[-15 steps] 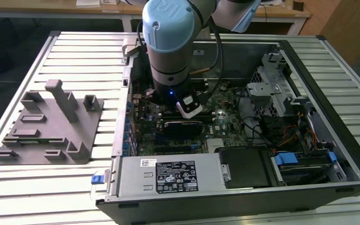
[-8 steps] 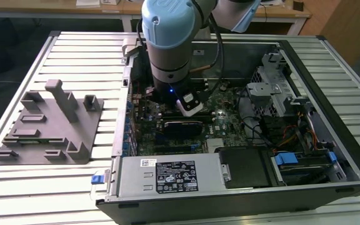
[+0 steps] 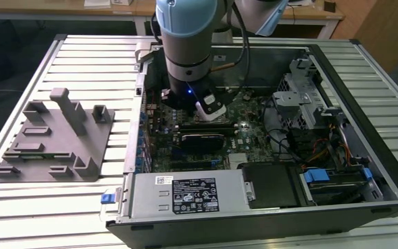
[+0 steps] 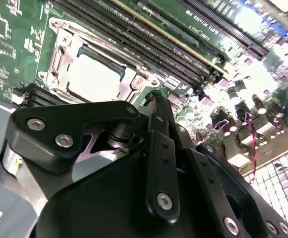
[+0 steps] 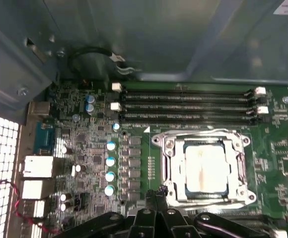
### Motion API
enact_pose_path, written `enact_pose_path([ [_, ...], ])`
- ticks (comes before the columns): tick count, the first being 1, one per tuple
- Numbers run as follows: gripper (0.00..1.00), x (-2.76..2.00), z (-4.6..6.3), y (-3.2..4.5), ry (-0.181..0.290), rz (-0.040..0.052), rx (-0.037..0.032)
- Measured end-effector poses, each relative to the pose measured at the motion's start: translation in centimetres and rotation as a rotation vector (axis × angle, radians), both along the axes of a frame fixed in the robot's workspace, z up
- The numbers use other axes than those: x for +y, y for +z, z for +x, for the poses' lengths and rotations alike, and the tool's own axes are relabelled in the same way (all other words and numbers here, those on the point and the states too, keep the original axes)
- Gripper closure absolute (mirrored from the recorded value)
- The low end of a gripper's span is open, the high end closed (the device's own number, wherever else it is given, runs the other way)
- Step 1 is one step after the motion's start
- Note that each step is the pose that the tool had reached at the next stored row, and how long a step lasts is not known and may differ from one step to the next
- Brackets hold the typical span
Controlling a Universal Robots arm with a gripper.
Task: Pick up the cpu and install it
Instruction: 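Install the second cpu locking lever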
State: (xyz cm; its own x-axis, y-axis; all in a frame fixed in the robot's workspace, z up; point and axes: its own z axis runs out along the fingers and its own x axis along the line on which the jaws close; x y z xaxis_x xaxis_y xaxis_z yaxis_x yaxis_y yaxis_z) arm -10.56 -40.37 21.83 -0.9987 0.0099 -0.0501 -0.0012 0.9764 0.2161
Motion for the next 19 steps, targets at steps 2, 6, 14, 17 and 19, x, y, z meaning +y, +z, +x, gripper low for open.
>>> enact_pose_path([
  [2,0.89,0.04,0.1,0.1,-0.006,-0.0282,-0.0001],
  [6,0.89,0.15,0.8,0.12,-0.013,-0.0631,0.0],
  [14,0.89,1.03,2.4,0.11,-0.016,-0.088,-0.0001],
  [17,0.89,1.54,2.8,0.12,-0.015,-0.101,-0.0001],
  [19,0.89,1.81,3.1,0.11,-0.016,-0.1089,-0.0003],
])
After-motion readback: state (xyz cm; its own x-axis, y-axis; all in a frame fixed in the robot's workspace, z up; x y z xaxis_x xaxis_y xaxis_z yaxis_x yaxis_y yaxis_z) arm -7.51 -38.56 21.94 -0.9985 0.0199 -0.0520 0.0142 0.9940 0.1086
